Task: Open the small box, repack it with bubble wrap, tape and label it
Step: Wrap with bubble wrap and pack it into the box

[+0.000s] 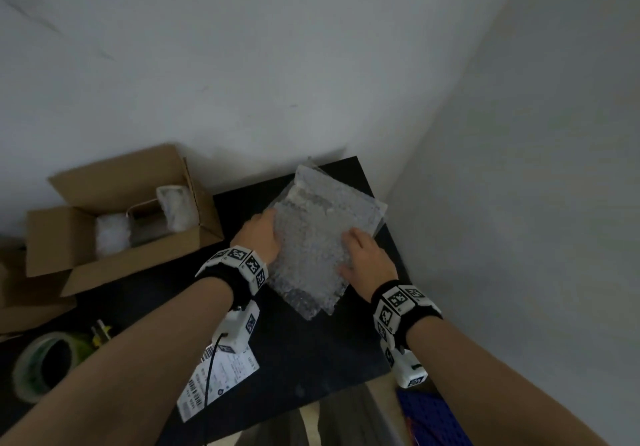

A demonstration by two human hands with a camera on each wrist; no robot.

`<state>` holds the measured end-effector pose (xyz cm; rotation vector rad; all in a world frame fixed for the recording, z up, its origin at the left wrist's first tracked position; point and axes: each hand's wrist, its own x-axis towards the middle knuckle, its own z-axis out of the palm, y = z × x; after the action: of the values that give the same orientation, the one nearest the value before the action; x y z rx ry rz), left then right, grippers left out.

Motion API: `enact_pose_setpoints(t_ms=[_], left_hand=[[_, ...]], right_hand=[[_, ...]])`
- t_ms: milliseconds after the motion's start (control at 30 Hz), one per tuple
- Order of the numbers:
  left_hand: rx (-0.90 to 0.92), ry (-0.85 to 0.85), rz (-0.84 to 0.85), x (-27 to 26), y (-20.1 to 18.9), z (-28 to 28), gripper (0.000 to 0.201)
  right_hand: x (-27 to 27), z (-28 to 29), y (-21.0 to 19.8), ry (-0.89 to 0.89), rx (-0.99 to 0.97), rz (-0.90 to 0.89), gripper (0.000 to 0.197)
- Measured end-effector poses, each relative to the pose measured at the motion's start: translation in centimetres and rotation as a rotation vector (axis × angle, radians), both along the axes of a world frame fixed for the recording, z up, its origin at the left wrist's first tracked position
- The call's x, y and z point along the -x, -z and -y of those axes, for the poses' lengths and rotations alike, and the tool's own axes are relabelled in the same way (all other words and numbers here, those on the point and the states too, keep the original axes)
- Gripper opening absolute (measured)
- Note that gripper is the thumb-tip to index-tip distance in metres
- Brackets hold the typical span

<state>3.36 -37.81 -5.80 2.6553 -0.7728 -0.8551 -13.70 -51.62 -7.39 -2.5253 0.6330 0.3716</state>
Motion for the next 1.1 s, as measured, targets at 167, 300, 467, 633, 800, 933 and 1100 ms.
enact_pose_setpoints(t_ms=[167, 300, 467, 633, 800, 933, 1100], left_hand=[[0.074, -0.103, 0.05, 0.2, 0.2, 0.6, 0.033], [0.043, -0.121, 0.081, 0.4, -0.1, 1.0, 0.016], [0.207, -0.24, 0.037, 0.7, -1.3, 0.4, 0.014], [0.471, -0.298, -0.086, 1.1, -3.5, -0.7, 0.009], [0.713, -0.196, -0.152, 2.1, -7.9, -1.5, 0.023], [0.752, -0.08, -0.143, 2.1, -10.9, -2.3, 0.029], [0.837, -0.023, -0.123, 1.0, -14.8, -4.1, 0.025]], right_hand=[[0.2, 0.0, 0.8, -0.009, 0.01, 0.036, 0.047], [0.2, -0.1, 1.0, 0.026, -0.015, 0.107, 0.036], [0.5, 0.1, -0.1, 0.098, 0.023, 0.107, 0.019], [0.5, 0.5, -2.9, 0.135, 0.024, 0.085, 0.012], [-1.3, -0.5, -7.6, 0.139, -0.265, 0.188, 0.066], [-3.4, -1.6, -10.5, 0.06, -0.175, 0.209, 0.057], [-4.5, -2.5, -13.6, 0.055, -0.142, 0.219, 0.042]])
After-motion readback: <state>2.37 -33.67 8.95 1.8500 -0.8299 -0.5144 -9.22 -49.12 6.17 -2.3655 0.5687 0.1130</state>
